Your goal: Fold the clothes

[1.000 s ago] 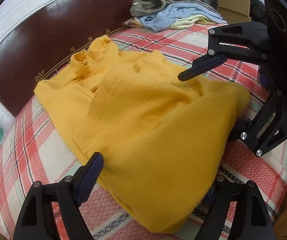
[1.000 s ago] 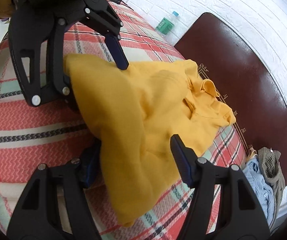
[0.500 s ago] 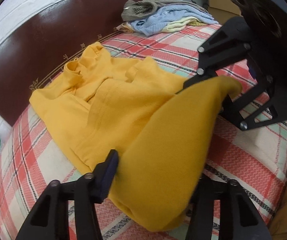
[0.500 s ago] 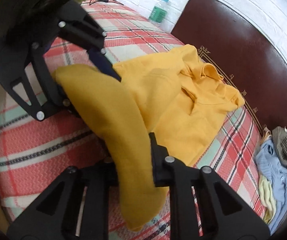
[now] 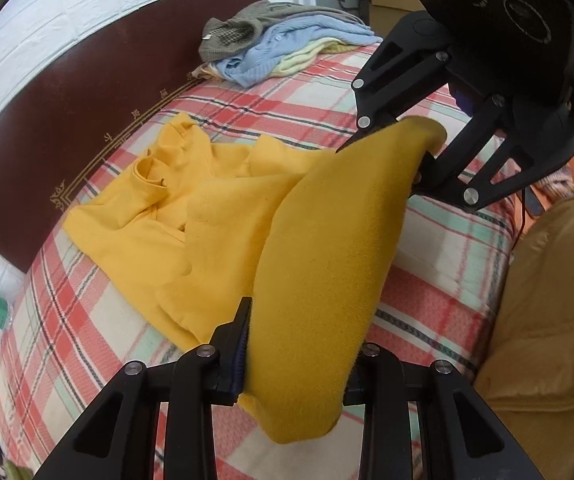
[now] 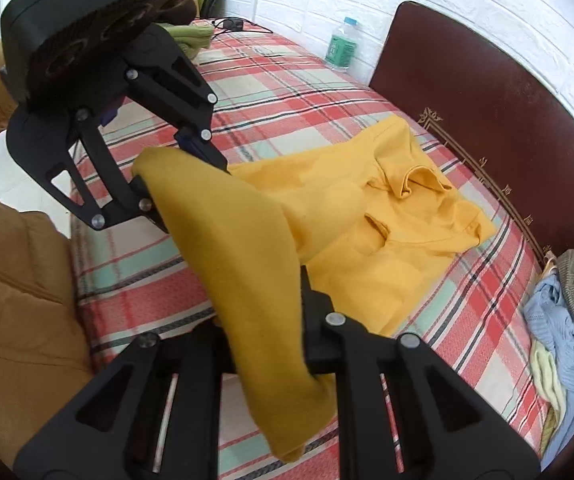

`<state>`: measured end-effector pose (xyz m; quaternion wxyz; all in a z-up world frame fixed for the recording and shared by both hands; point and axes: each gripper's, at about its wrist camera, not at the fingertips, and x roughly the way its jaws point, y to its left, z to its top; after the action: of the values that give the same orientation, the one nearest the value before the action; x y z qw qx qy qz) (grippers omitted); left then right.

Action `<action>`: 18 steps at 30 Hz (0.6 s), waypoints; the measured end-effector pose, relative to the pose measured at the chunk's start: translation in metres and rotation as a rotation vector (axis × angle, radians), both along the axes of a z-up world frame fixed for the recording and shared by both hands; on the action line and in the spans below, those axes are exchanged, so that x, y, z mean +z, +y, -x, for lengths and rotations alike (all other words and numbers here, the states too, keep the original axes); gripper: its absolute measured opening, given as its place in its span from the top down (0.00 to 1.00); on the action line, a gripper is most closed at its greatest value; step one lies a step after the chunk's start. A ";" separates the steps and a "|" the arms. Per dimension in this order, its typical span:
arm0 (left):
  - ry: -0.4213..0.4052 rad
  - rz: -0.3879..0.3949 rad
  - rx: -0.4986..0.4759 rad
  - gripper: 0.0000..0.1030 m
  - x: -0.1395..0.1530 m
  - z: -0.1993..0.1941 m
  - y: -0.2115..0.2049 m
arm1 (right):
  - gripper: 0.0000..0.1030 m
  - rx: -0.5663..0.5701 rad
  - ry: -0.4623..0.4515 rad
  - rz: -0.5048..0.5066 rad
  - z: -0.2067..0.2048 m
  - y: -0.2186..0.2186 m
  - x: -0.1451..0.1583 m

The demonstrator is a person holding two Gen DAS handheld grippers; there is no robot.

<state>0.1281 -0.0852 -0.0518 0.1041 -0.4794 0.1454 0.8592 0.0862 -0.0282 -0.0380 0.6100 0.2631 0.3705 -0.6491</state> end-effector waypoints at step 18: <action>0.012 0.020 0.018 0.69 0.009 -0.036 0.031 | 0.85 0.010 -0.019 -0.018 -0.038 0.027 0.010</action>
<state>0.1644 -0.0542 -0.0432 0.0905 -0.4767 0.1501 0.8614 0.1246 -0.0010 -0.0279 0.6143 0.2729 0.3719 -0.6402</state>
